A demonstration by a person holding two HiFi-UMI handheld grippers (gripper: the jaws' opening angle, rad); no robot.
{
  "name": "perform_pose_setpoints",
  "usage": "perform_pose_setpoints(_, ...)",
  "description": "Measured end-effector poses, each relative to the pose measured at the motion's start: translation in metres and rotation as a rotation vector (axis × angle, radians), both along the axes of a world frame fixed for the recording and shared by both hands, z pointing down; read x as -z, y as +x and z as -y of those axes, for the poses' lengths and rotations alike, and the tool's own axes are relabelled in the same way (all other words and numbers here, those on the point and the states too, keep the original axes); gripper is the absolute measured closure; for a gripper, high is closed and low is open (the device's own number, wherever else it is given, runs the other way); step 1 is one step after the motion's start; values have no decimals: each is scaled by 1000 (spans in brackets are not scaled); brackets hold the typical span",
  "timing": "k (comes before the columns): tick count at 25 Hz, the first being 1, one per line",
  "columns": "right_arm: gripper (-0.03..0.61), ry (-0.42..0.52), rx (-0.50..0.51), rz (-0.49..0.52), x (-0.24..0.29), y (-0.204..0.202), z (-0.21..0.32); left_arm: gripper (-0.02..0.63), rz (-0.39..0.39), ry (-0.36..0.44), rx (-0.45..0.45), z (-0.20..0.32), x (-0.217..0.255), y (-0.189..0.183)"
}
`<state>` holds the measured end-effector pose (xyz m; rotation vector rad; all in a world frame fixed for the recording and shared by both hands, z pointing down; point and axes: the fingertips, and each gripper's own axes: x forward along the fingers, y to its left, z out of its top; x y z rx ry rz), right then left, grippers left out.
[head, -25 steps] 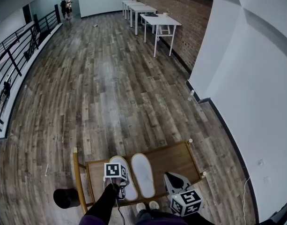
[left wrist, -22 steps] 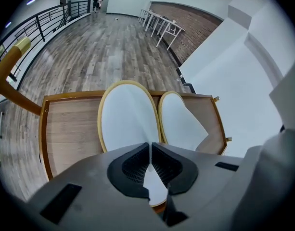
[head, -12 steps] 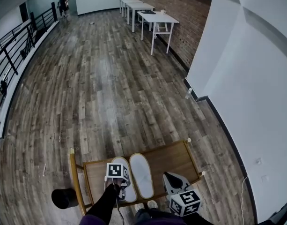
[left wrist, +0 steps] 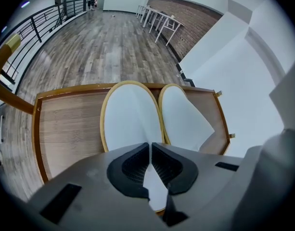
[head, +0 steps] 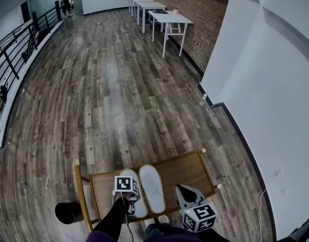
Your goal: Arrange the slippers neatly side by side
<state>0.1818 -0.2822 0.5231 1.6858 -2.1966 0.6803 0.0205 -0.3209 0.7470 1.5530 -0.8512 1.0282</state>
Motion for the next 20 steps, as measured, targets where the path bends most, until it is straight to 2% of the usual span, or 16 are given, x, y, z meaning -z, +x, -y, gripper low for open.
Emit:
perform_pose_setpoints(8, 580, -5, 0, -3, -1, 0, 1, 601, -43, -19, 43, -2, -4, -4)
perform_pose_setpoints(18, 580, -5, 11, 3, -1, -2, 3, 600, -40, -24, -12, -3, 0, -1)
perform_pose_setpoints(20, 580, -4, 12, 4, -1, -2, 4, 579, -32, -31, -18, -4, 2, -1)
